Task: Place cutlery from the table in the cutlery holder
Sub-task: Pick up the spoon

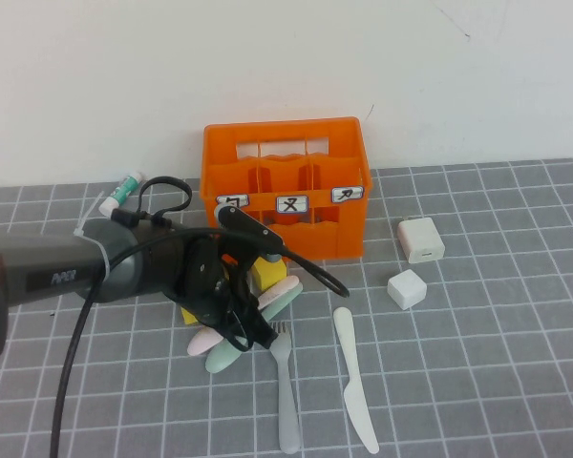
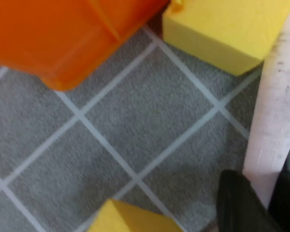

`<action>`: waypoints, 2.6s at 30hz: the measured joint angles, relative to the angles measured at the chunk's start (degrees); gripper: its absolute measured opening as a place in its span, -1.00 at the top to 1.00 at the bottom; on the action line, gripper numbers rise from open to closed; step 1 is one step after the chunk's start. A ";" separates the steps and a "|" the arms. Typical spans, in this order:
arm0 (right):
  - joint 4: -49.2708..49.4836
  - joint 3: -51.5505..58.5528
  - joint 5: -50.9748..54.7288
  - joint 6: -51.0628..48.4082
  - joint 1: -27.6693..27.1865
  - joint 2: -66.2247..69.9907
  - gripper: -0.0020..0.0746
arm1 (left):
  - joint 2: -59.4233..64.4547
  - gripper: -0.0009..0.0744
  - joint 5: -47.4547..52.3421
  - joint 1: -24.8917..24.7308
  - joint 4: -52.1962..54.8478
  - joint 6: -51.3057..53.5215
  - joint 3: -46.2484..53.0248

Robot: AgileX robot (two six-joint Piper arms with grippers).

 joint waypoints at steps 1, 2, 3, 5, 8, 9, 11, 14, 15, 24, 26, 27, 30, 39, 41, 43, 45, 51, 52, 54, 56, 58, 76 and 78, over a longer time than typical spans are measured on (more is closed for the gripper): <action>0.00 0.00 0.00 0.00 0.00 0.00 0.95 | 0.00 0.67 0.44 -0.08 -0.34 0.00 0.00; 0.00 0.00 0.00 0.00 0.00 0.00 0.95 | 0.00 0.67 1.11 -0.08 -0.51 0.00 -0.10; 0.00 0.00 0.00 0.00 0.00 0.00 0.95 | -0.10 0.67 1.65 -0.08 -0.64 0.00 -0.24; 0.00 0.00 0.00 0.00 0.00 0.00 0.95 | -0.19 0.69 3.38 -0.08 -0.73 0.00 -0.32; 0.00 0.00 0.00 0.00 0.00 0.00 0.95 | -0.71 0.74 6.27 -0.31 -1.02 0.00 -0.32; 0.00 0.00 0.00 0.00 0.00 0.00 0.95 | -0.92 0.74 7.03 -0.35 -1.52 0.00 -0.32; 0.00 0.00 0.00 0.00 0.00 0.00 0.95 | -1.58 0.75 9.39 -0.70 -2.58 -0.22 -0.32; 0.00 0.00 0.00 0.00 0.00 0.00 0.95 | -3.31 0.75 11.57 -1.30 -4.08 -0.36 -0.20; 0.00 0.00 0.00 0.00 0.00 0.00 0.95 | -4.14 0.76 12.12 -1.57 -4.47 -0.36 -0.08; 0.00 0.00 0.00 0.00 0.00 0.00 0.95 | -13.84 0.77 15.08 -3.48 -6.28 -0.36 2.64; 0.00 0.00 0.00 0.00 0.00 0.00 0.95 | -16.29 0.78 14.52 -3.69 -6.67 -0.36 4.32; 0.00 0.00 0.00 0.00 0.00 0.00 0.95 | -17.33 0.83 13.53 -3.79 -7.14 -0.36 5.40; 0.00 0.00 0.00 0.00 0.00 0.00 0.95 | -21.73 0.93 8.13 -3.79 -8.51 -0.36 9.27; 0.00 0.00 0.00 0.00 0.00 0.00 0.95 | -31.05 0.97 -9.78 -2.27 -12.87 -0.23 18.67; 0.00 0.00 0.00 0.00 0.00 0.00 0.95 | -31.41 0.97 -9.50 -2.14 -13.13 -0.23 18.78; 0.00 0.00 0.00 0.00 0.00 0.00 0.95 | -31.50 0.97 -7.55 -2.14 -13.53 -0.23 18.85; 0.00 0.00 0.00 0.00 0.00 0.00 0.95 | -31.13 0.94 -4.40 -3.13 -13.53 -0.23 18.85; 0.00 0.00 0.00 0.00 0.00 0.00 0.95 | -23.55 0.43 8.40 -5.73 -18.12 2.48 15.47; 0.00 0.00 0.00 0.00 0.00 0.00 0.95 | -21.65 0.31 10.25 -5.98 -18.86 3.08 14.19; 0.00 0.00 0.00 0.00 0.00 0.00 0.95 | -18.20 0.14 13.14 -6.02 -19.78 3.60 11.36; 0.00 0.00 0.00 0.00 0.00 0.00 0.95 | -15.47 0.08 14.22 -6.02 -20.04 3.85 8.72; 0.00 0.00 0.00 0.00 0.00 0.00 0.95 | -13.07 0.05 14.62 -6.02 -20.04 3.99 6.09; 0.00 0.00 0.00 0.00 0.00 0.00 0.95 | -1.60 0.03 7.89 -6.02 -13.94 4.09 0.28; 0.00 0.00 0.00 0.00 0.00 0.00 0.95 | -1.37 0.03 7.20 -6.02 -13.94 4.09 0.18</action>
